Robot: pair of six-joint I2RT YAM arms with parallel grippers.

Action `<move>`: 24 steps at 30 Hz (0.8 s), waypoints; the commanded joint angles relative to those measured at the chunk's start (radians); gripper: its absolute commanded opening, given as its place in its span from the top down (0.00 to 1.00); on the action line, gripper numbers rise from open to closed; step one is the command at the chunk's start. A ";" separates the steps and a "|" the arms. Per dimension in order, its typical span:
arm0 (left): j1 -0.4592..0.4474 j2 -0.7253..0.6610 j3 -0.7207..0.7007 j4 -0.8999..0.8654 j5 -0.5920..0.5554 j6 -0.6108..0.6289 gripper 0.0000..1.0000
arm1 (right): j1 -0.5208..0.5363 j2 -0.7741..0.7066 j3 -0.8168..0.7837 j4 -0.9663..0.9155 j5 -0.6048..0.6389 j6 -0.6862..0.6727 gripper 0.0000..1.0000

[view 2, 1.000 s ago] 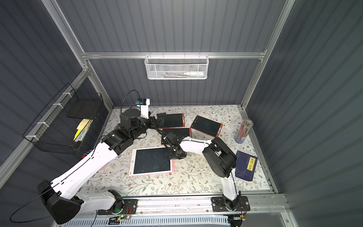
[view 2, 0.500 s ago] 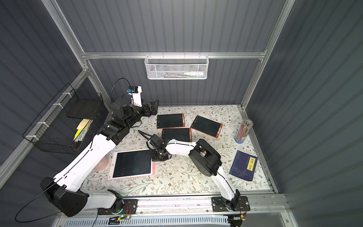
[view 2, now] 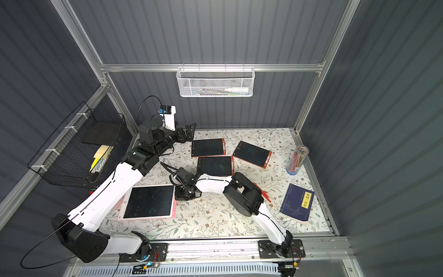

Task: Place the stylus back onto the writing tablet
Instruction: Move the writing tablet to the center of the board.

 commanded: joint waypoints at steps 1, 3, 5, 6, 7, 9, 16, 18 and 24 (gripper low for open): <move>0.004 0.001 -0.013 0.026 0.020 0.021 0.01 | -0.024 -0.046 -0.047 -0.041 0.068 -0.015 0.91; 0.004 0.004 -0.014 0.028 0.019 0.022 0.01 | -0.032 -0.076 -0.075 -0.052 0.100 -0.038 0.91; 0.004 0.009 -0.014 0.031 0.019 0.023 0.01 | -0.041 -0.114 -0.110 -0.067 0.141 -0.080 0.91; 0.004 0.012 -0.014 0.031 0.018 0.023 0.01 | -0.045 -0.137 -0.132 -0.071 0.169 -0.104 0.90; 0.004 0.015 -0.014 0.033 0.018 0.022 0.01 | -0.051 -0.164 -0.157 -0.081 0.192 -0.124 0.90; 0.005 0.017 -0.012 0.036 0.018 0.024 0.01 | -0.068 -0.220 -0.216 -0.086 0.209 -0.163 0.88; 0.012 0.049 -0.020 0.056 0.026 0.028 0.01 | -0.183 -0.454 -0.480 -0.054 0.243 -0.213 0.75; 0.016 0.067 -0.030 0.070 0.032 0.024 0.01 | -0.225 -0.512 -0.529 -0.051 0.246 -0.223 0.71; 0.036 0.135 -0.073 0.121 0.066 -0.005 0.01 | -0.367 -0.621 -0.611 -0.047 0.235 -0.262 0.62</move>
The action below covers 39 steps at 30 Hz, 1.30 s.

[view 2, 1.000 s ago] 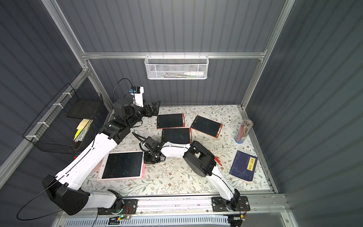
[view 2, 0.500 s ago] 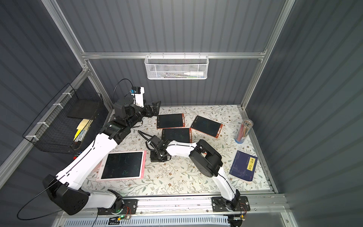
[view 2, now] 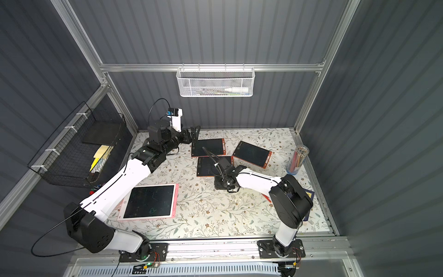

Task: Place the stylus back onto the writing tablet
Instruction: Move the writing tablet to the center of the board.

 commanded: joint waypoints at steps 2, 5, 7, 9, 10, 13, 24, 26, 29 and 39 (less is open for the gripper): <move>0.017 0.056 -0.065 0.071 0.052 -0.026 0.01 | -0.098 -0.048 -0.031 0.016 -0.017 -0.044 0.62; 0.019 0.091 -0.144 0.137 0.087 -0.055 0.01 | -0.171 -0.037 -0.013 0.012 -0.001 -0.060 0.62; 0.019 0.116 -0.185 0.180 0.109 -0.067 0.01 | -0.204 0.003 0.037 -0.033 0.043 -0.071 0.66; 0.019 0.137 -0.211 0.212 0.124 -0.070 0.01 | -0.227 0.059 0.091 -0.066 0.060 -0.095 0.69; 0.019 0.145 -0.222 0.224 0.132 -0.064 0.01 | -0.231 0.090 0.116 -0.066 0.081 -0.109 0.70; 0.019 0.155 -0.231 0.219 0.128 0.033 0.01 | -0.242 0.161 0.177 -0.112 0.100 -0.131 0.72; 0.019 0.138 -0.301 0.192 0.181 0.195 0.01 | -0.259 0.328 0.333 -0.124 0.128 -0.150 0.75; 0.019 0.135 -0.315 0.200 0.191 0.189 0.01 | -0.261 0.348 0.361 -0.135 0.136 -0.155 0.75; 0.019 0.125 -0.329 0.200 0.191 0.179 0.01 | -0.261 0.378 0.400 -0.156 0.150 -0.167 0.76; 0.019 0.039 -0.287 0.154 0.166 0.131 0.01 | -0.262 0.452 0.443 -0.191 0.175 -0.199 0.80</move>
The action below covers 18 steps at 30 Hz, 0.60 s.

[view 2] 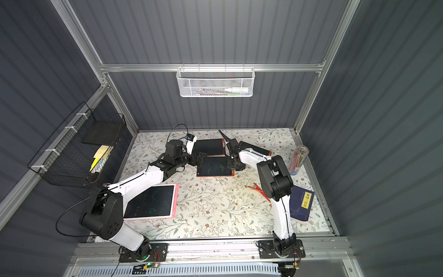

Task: Place the stylus back onto the writing tablet
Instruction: Move the writing tablet to the center of the board.

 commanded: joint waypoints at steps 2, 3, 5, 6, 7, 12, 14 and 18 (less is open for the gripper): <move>0.007 -0.061 0.045 -0.030 -0.008 -0.024 0.01 | -0.003 0.027 0.007 -0.055 0.010 -0.034 0.83; 0.006 -0.069 0.050 -0.037 -0.010 -0.024 0.01 | -0.002 0.026 0.005 -0.065 0.004 -0.033 0.87; 0.007 -0.085 0.056 -0.045 -0.018 -0.024 0.01 | 0.003 0.014 -0.018 -0.065 0.006 -0.039 0.90; 0.007 -0.094 0.058 -0.051 -0.018 -0.023 0.01 | 0.007 0.003 -0.042 -0.059 0.006 -0.042 0.92; 0.007 -0.101 0.062 -0.052 -0.018 -0.023 0.01 | 0.012 -0.006 -0.063 -0.052 0.001 -0.043 0.93; 0.007 -0.126 0.082 -0.062 -0.018 -0.027 0.01 | 0.047 -0.067 -0.202 0.008 -0.044 -0.044 0.96; 0.006 -0.132 0.088 -0.062 -0.020 -0.030 0.01 | 0.071 -0.090 -0.247 0.015 -0.026 -0.041 0.97; 0.007 -0.137 0.097 -0.069 -0.022 -0.034 0.01 | 0.118 -0.149 -0.334 0.026 -0.017 -0.025 0.97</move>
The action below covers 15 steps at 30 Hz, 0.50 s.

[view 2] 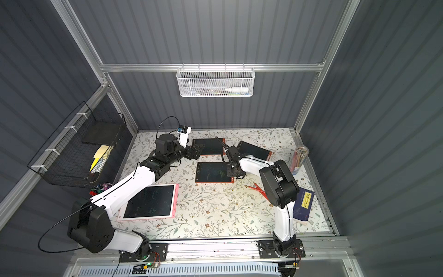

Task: Place the stylus back onto the writing tablet
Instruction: Move the writing tablet to the center of the board.

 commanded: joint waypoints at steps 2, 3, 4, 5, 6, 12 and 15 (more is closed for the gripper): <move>0.007 -0.026 0.038 -0.032 -0.013 -0.021 0.01 | 0.059 -0.016 -0.120 -0.072 -0.025 0.018 0.97; 0.007 -0.026 0.041 -0.033 -0.013 -0.025 0.01 | 0.073 -0.030 -0.142 -0.071 -0.025 0.022 0.97; 0.006 -0.026 0.043 -0.030 -0.013 -0.026 0.01 | 0.090 -0.042 -0.157 -0.069 -0.022 0.024 0.97; 0.006 -0.026 0.044 -0.030 -0.011 -0.025 0.01 | 0.108 -0.054 -0.178 -0.069 -0.016 0.031 0.97; 0.007 -0.025 0.044 -0.027 -0.012 -0.026 0.01 | 0.124 -0.068 -0.197 -0.069 -0.012 0.040 0.97; 0.007 -0.023 0.038 -0.025 -0.009 -0.022 0.01 | 0.181 -0.167 -0.294 -0.067 -0.007 0.119 0.95; 0.007 -0.018 0.036 -0.022 -0.005 -0.015 0.01 | 0.181 -0.223 -0.312 -0.065 -0.021 0.144 0.88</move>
